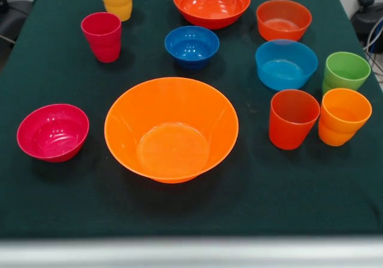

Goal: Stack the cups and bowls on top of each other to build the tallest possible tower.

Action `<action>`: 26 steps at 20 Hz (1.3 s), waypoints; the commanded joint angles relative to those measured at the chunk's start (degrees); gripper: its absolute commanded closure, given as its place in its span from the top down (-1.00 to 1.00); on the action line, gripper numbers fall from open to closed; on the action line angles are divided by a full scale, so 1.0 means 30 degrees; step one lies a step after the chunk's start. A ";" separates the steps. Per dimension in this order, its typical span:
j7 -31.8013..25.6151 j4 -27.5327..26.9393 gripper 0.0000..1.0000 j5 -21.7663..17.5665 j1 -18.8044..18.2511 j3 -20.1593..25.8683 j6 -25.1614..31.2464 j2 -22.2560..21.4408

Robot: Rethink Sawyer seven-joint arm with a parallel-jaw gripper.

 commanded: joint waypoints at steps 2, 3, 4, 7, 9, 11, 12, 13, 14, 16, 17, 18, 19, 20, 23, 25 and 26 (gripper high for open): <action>0.2492 -0.1803 1.00 0.0432 -0.0547 0.1692 0.0159 0.2022; 0.2419 -0.1914 1.00 0.0410 -0.0601 0.1708 0.0183 0.2114; 0.2233 -0.2033 1.00 0.0421 -0.0790 0.1876 0.0082 0.2302; 0.1910 -0.2550 1.00 0.0433 -0.1149 0.2143 0.0127 0.2870; 0.1821 -0.2748 1.00 0.0417 -0.1300 0.2238 0.0099 0.3136; 0.1766 -0.2725 1.00 0.0383 -0.1442 0.2368 -0.0182 0.3285; 0.1761 -0.2675 1.00 0.0359 -0.1494 0.2416 -0.0338 0.3323; 0.1705 -0.2752 1.00 0.0279 -0.1536 0.2423 -0.0416 0.3421; 0.1649 -0.2829 1.00 0.0198 -0.1579 0.2429 -0.0493 0.3520; 0.1520 -0.3038 1.00 0.0028 -0.1693 0.2466 -0.0662 0.3808; 0.1453 -0.3161 1.00 -0.0006 -0.1753 0.2499 -0.0628 0.3908; 0.1381 -0.3312 1.00 -0.0109 -0.1764 0.2496 -0.0709 0.4033; 0.1393 -0.3412 1.00 -0.0114 -0.1779 0.2509 -0.0712 0.4142; 0.1366 -0.3465 1.00 -0.0137 -0.1830 0.2584 -0.0879 0.4280; 0.1334 -0.3519 1.00 -0.0250 -0.1903 0.2635 -0.1280 0.4499; 0.1219 -0.3533 1.00 -0.0330 -0.2061 0.2750 -0.1553 0.4667; 0.1114 -0.3585 1.00 -0.0374 -0.2157 0.2814 -0.1617 0.4815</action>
